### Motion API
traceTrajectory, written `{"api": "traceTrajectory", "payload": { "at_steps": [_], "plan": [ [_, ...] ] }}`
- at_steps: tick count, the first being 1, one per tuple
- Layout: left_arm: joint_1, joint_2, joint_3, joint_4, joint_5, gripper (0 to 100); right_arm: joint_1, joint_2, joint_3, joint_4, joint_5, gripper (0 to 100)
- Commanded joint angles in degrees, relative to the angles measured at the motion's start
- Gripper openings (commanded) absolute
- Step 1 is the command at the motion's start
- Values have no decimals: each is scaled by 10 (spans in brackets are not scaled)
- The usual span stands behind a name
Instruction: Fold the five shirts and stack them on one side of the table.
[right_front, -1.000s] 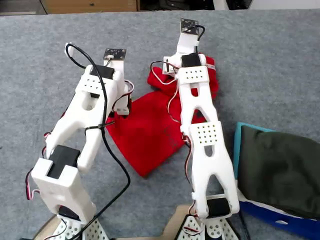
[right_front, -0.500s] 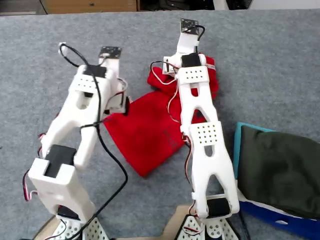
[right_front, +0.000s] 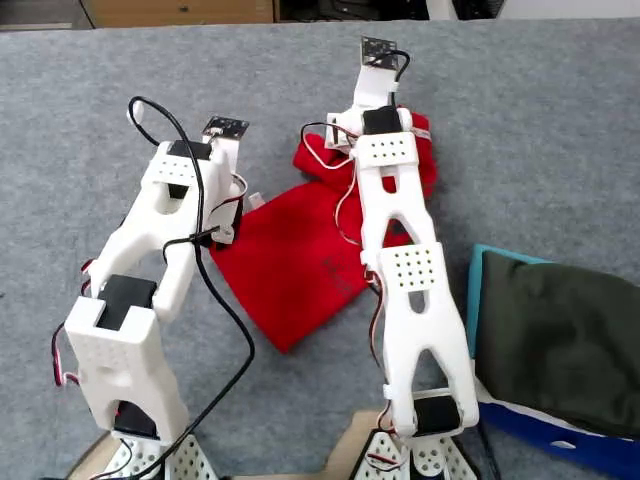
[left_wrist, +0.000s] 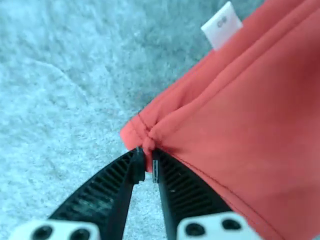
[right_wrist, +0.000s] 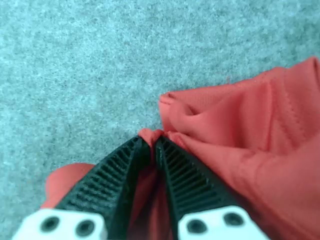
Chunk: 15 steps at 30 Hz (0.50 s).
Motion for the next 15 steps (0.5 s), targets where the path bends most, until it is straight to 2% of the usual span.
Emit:
{"api": "traceTrajectory", "payload": {
  "at_steps": [1, 15],
  "plan": [
    [1, -5, -11, -8, -6, 22, 5, -5, -30, -8, -4, 5],
    [18, -10, -23, -18, -5, 24, 5, -5, -30, -8, -4, 5]
  ]
}}
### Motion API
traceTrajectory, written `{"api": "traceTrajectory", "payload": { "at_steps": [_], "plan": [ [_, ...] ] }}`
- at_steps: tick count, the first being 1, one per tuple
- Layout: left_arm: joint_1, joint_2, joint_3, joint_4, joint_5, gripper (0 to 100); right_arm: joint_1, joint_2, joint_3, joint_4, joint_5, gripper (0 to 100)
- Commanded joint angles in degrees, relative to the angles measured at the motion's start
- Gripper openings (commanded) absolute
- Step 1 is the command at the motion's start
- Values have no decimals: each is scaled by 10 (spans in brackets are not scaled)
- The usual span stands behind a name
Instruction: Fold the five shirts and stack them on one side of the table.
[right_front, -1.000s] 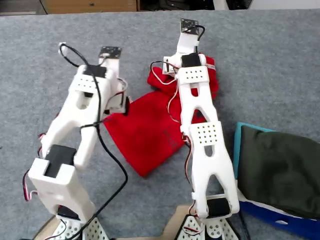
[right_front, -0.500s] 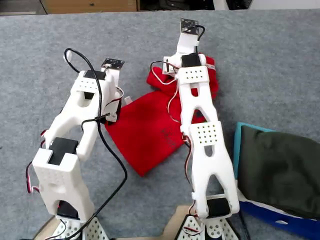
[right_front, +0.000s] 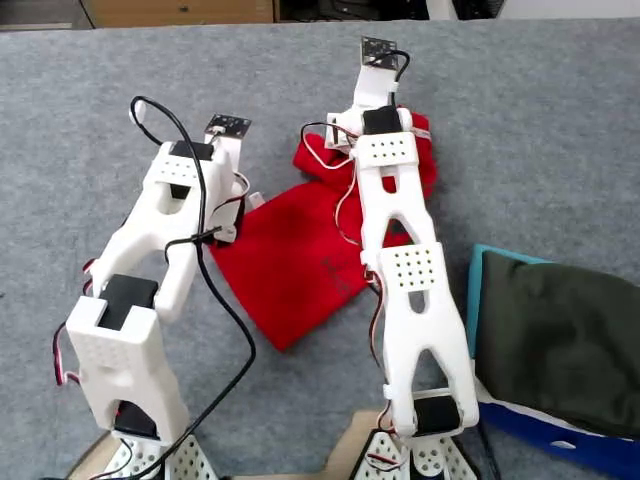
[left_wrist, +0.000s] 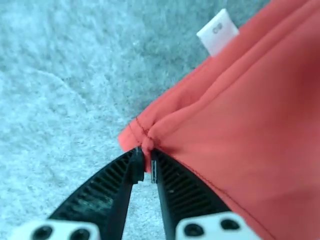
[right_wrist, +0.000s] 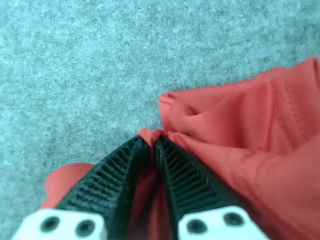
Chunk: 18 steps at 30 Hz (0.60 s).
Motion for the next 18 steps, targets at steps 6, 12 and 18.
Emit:
{"api": "traceTrajectory", "payload": {
  "at_steps": [6, 12, 18],
  "plan": [
    [17, -11, -22, -4, -6, 62, 5, -5, -30, -8, -4, 5],
    [18, -11, -23, -5, -6, 107, 5, -5, -30, -8, -4, 5],
    [18, -11, -23, -5, -6, 110, 5, -5, -30, -9, -4, 5]
  ]
}}
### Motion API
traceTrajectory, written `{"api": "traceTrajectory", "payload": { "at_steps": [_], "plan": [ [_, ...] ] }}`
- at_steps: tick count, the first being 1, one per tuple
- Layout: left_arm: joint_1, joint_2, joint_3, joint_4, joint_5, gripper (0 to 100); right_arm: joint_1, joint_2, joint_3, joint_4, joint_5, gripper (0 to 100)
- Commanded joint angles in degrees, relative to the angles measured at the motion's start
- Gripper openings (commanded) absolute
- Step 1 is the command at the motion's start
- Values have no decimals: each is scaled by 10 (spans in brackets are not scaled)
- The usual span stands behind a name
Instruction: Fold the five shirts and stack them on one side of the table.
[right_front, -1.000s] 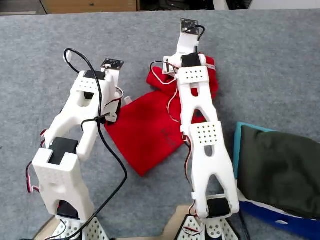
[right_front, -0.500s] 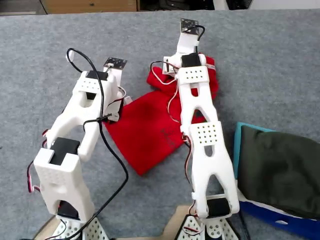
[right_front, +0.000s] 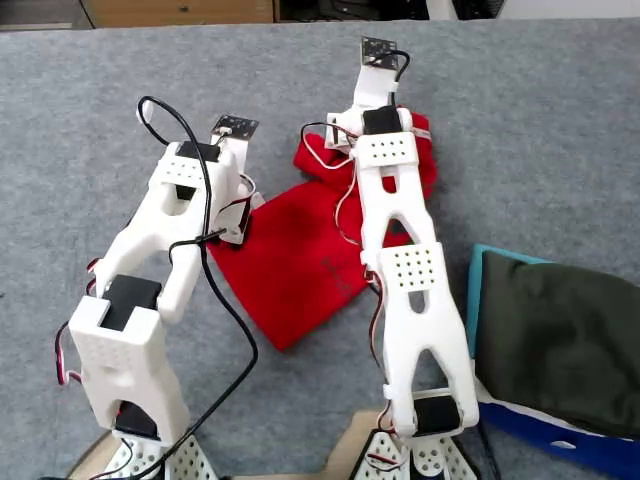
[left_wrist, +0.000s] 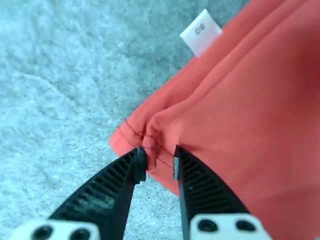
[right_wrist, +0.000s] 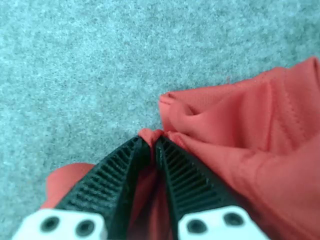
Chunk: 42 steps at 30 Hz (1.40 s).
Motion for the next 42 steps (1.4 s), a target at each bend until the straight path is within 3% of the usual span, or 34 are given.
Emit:
{"api": "traceTrajectory", "payload": {
  "at_steps": [1, 12, 42],
  "plan": [
    [7, -11, -24, -4, -7, 111, 5, -5, -30, -9, -4, 5],
    [9, -8, -83, 45, -47, 112, 5, -5, -30, -9, -3, 5],
    [-28, 64, -105, 41, -99, 107, 5, -5, -30, -6, -3, 5]
  ]
}}
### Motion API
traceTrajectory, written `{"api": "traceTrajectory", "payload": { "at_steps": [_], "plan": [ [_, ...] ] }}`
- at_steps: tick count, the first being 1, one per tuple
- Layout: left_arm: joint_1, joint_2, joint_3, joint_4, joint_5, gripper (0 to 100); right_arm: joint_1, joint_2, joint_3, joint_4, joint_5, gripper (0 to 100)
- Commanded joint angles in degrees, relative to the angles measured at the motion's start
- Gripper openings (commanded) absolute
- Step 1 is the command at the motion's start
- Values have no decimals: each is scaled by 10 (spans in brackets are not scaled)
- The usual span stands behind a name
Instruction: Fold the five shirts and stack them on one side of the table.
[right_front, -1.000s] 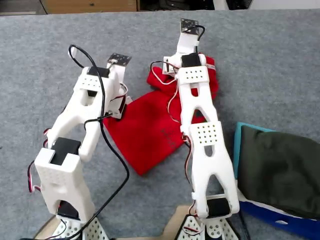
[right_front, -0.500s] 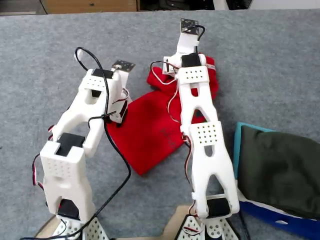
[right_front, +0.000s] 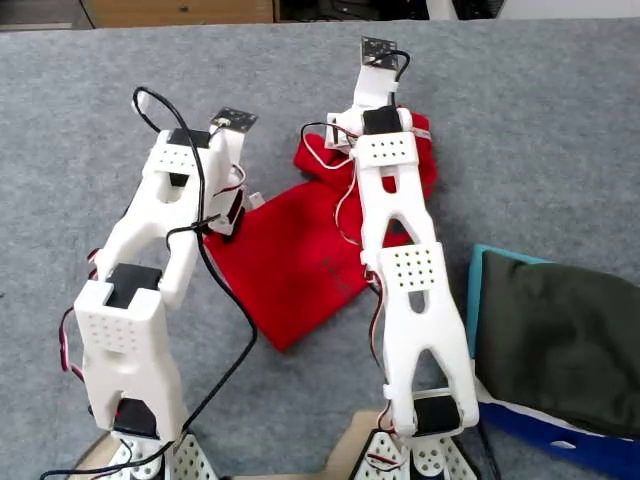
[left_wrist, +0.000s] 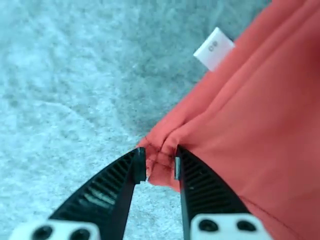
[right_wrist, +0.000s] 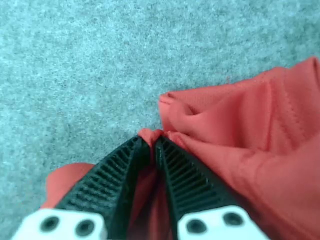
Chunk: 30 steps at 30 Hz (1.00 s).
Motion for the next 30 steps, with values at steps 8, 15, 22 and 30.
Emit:
{"api": "traceTrajectory", "payload": {
  "at_steps": [8, 15, 22, 30],
  "plan": [
    [0, -4, -8, 2, -8, 107, 5, -5, -30, -6, -3, 5],
    [-4, -4, -9, 4, -5, 106, 5, -5, -30, -6, -3, 5],
    [-3, -4, -9, 24, -5, 64, 5, -5, -30, -6, -3, 5],
    [0, -4, -10, 20, -4, 19, 5, -5, -30, -7, -3, 5]
  ]
}}
